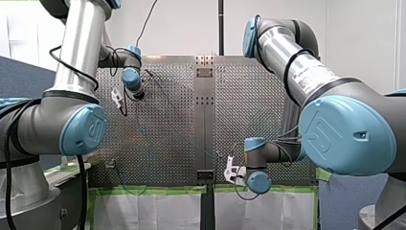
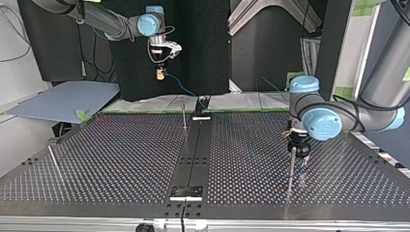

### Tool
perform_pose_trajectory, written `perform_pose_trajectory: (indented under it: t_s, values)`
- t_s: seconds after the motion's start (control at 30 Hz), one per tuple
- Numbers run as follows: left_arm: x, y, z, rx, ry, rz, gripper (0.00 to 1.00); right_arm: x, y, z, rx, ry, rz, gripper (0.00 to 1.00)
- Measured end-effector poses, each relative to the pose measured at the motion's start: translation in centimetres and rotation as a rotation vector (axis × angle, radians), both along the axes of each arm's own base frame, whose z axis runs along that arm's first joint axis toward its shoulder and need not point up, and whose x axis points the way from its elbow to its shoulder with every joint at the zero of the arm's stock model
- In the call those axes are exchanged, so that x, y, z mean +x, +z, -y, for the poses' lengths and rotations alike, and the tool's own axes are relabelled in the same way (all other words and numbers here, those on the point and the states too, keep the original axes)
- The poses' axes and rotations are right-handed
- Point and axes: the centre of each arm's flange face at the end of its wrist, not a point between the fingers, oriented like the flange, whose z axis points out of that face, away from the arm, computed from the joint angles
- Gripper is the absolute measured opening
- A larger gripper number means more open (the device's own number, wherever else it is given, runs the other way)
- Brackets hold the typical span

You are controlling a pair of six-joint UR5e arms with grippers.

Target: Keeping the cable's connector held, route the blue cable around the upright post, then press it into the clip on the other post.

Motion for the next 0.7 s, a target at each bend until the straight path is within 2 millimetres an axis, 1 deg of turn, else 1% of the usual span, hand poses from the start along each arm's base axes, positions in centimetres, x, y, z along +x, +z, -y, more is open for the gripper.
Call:
perform_pose_trajectory:
  t_s: [0.13, 0.4, 0.7]
  values:
    - [0.0, -0.1, -0.4, -0.031, 0.01, 0.002, 0.98, 0.0, 0.0, 0.0, -0.001, 0.0, -0.001, 0.0]
    - [-0.1, -1.5, -0.9, -0.103, 0.0, 0.016, 0.98, 0.0, 0.0, 0.0, -0.005, 0.0, 0.002, 0.0]
    - [-0.1, -1.8, -1.5, -0.189, 0.017, 0.03, 0.98, 0.1, 0.1, 0.1, -0.009, 0.0, 0.004, 0.0]
